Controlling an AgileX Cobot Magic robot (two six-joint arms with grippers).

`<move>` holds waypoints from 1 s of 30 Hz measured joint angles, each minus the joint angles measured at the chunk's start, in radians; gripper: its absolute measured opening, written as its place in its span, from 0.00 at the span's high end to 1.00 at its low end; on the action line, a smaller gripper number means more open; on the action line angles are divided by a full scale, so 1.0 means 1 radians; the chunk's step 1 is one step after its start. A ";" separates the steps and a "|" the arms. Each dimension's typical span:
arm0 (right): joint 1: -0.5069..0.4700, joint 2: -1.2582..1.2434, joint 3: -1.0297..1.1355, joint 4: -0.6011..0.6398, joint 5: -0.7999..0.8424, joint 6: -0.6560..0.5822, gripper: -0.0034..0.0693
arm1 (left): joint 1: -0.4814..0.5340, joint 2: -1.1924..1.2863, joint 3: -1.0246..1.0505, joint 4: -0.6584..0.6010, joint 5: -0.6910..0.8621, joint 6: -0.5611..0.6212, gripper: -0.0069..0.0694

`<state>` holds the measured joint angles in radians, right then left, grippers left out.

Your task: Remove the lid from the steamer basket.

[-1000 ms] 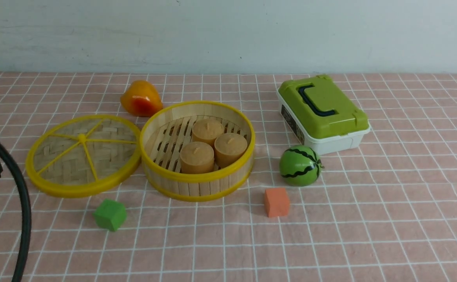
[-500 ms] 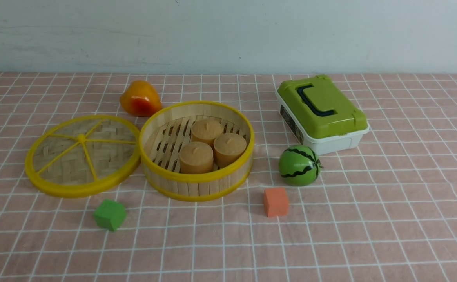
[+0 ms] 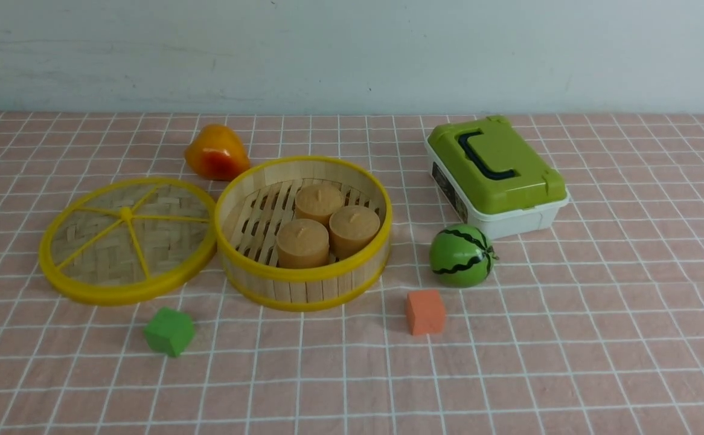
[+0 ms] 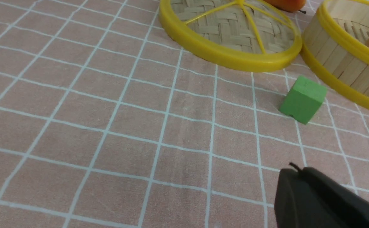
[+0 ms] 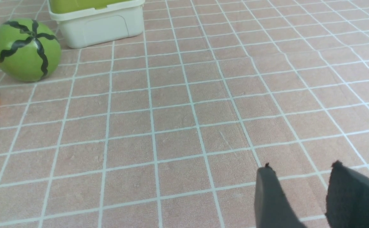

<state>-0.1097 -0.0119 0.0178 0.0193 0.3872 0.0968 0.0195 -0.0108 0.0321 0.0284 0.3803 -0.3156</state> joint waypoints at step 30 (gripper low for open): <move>0.000 0.000 0.000 -0.001 0.000 0.000 0.62 | 0.000 0.000 0.000 -0.028 0.014 0.034 0.90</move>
<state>-0.1097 -0.0119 0.0178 0.0184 0.3872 0.0968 0.0195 -0.0108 0.0321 0.0000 0.3944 -0.2813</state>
